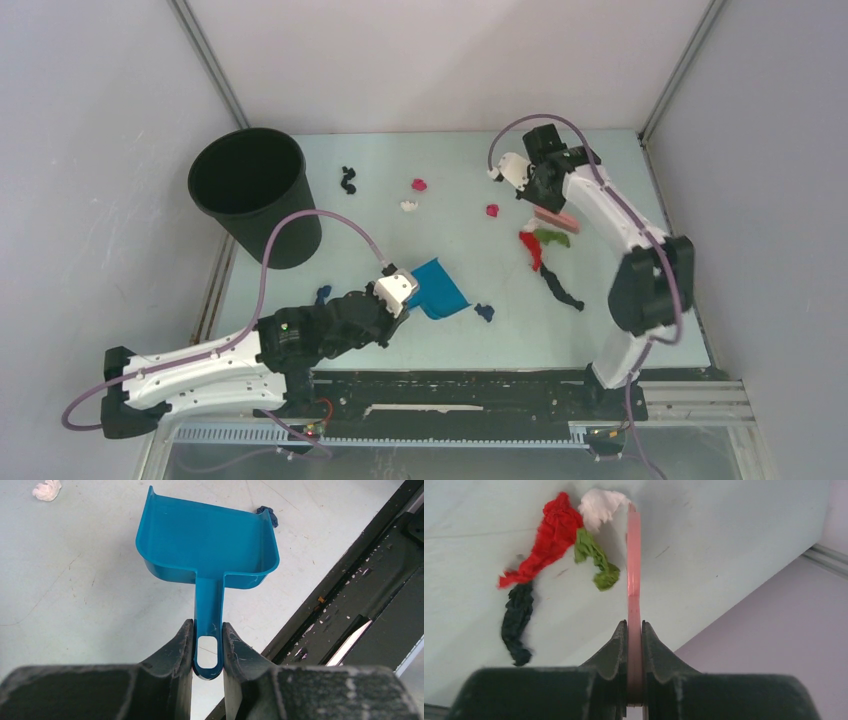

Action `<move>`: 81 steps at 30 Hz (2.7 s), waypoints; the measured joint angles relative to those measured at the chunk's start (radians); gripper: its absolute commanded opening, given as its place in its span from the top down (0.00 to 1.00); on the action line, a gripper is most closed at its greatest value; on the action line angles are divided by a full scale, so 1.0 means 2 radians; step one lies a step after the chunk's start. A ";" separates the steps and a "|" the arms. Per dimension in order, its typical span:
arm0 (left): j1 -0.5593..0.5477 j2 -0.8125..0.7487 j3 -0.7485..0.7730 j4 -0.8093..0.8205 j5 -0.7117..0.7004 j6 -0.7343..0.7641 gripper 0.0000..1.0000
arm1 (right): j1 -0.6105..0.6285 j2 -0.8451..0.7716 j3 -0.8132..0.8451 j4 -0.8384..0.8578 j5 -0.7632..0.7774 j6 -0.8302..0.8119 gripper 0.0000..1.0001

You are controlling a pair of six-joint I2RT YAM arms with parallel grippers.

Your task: Sweep away the paper scraps from the table

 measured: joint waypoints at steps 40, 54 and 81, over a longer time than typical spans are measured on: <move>0.001 0.074 0.000 0.008 0.045 -0.022 1.00 | -0.007 -0.256 -0.172 -0.034 -0.093 0.089 1.00; -0.010 0.088 0.000 0.013 0.072 -0.079 1.00 | -0.014 -0.300 -0.172 -0.050 -0.350 0.157 1.00; -0.099 0.148 -0.006 0.045 0.036 -0.154 1.00 | 0.001 -0.176 -0.100 -0.025 -0.272 0.289 1.00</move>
